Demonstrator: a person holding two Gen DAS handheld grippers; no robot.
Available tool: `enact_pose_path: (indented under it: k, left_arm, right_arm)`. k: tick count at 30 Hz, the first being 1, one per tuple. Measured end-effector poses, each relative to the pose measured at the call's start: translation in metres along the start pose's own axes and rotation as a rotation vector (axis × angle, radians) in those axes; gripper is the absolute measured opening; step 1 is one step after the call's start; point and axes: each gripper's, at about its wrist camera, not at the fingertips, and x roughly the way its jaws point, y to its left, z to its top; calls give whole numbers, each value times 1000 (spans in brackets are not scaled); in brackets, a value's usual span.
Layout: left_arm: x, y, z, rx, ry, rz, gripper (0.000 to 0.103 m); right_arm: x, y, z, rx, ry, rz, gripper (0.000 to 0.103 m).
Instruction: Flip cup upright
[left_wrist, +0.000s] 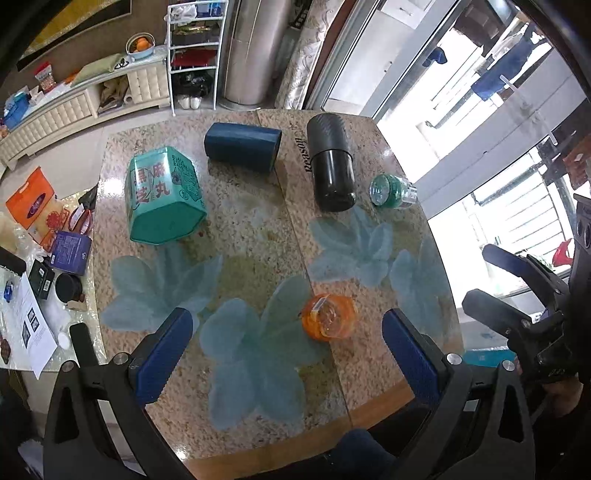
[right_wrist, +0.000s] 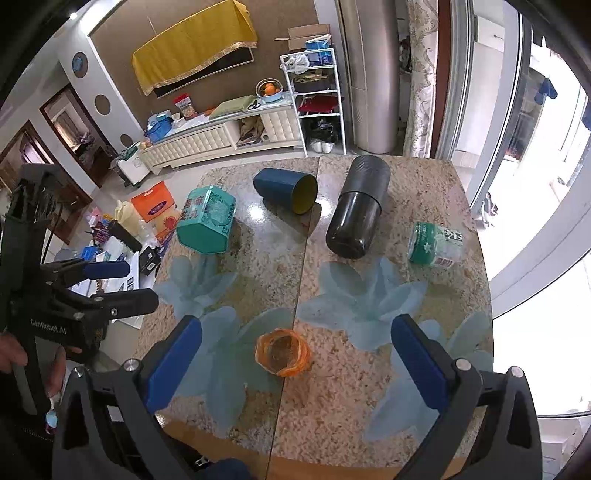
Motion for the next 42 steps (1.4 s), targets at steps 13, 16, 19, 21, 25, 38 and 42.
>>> enact_pose_path:
  k: [13, 16, 19, 21, 25, 38, 42]
  left_arm:
    - [-8, -24, -25, 15, -55, 17, 103]
    - [-9, -26, -28, 19, -54, 22, 103]
    - [-10, -28, -30, 23, -57, 21, 103]
    - [-12, -32, -32, 28, -61, 14, 103]
    - [-14, -35, -32, 31, -64, 26, 103]
    - [-16, -42, -27, 46, -58, 45, 103]
    - [-20, -41, -26, 49, -74, 73, 103]
  right_arm:
    - [-8, 0, -19, 29, 7, -20, 103]
    - [-9, -1, -21, 48, 5, -19, 103]
    - [-13, 2, -20, 41, -12, -38, 103]
    - [-11, 2, -20, 41, -8, -54, 103]
    - [-9, 2, -20, 41, -13, -48, 103]
    - [-10, -3, -22, 53, -14, -39, 103]
    - [-11, -1, -21, 45, -24, -26, 103]
